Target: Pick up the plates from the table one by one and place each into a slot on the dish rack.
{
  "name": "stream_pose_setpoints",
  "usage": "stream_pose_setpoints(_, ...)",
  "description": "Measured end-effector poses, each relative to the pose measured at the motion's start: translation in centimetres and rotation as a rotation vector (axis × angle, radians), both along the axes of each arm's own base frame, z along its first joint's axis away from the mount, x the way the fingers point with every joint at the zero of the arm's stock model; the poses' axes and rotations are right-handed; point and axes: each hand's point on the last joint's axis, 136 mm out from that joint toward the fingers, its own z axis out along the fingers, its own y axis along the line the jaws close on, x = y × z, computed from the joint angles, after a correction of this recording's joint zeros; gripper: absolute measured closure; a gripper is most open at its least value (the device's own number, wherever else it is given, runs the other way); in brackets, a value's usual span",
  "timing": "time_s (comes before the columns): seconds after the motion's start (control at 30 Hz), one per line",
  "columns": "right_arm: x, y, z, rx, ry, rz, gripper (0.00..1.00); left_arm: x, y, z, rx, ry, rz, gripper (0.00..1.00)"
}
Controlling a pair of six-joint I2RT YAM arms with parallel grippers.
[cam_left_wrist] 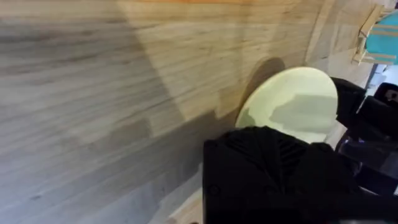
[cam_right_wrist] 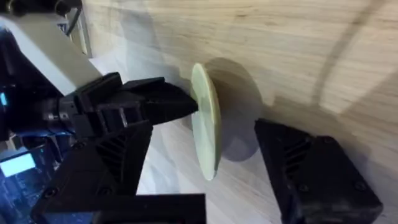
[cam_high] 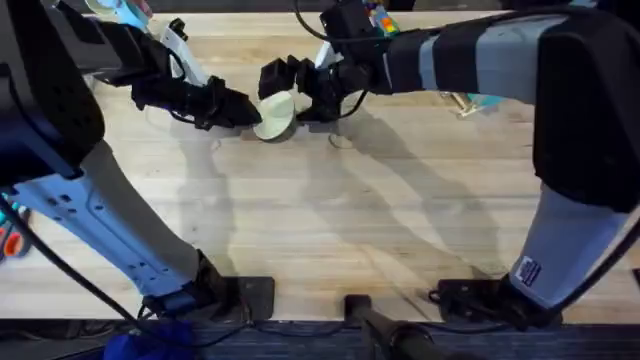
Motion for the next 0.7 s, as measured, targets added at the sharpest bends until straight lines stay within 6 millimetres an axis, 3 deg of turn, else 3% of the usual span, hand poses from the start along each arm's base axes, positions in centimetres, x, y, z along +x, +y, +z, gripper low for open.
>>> stream_pose_setpoints(0.13, 0.0, 0.0, 0.0, 0.001, 0.005, -0.007, 0.03, 0.0, 0.0, 0.0, 0.0, 0.0, 0.0, 0.959)
stream_pose_setpoints(0.37, 0.1, -0.1, -0.4, -0.009, 0.012, -0.017, 0.159, 0.0, 0.0, 0.0, 0.0, -0.001, 0.0, 0.959)
stream_pose_setpoints(0.7, 0.0, -0.2, -1.5, -0.025, 0.029, -0.018, 0.559, 0.0, 0.0, 0.0, 0.0, -0.001, 0.0, 0.959)
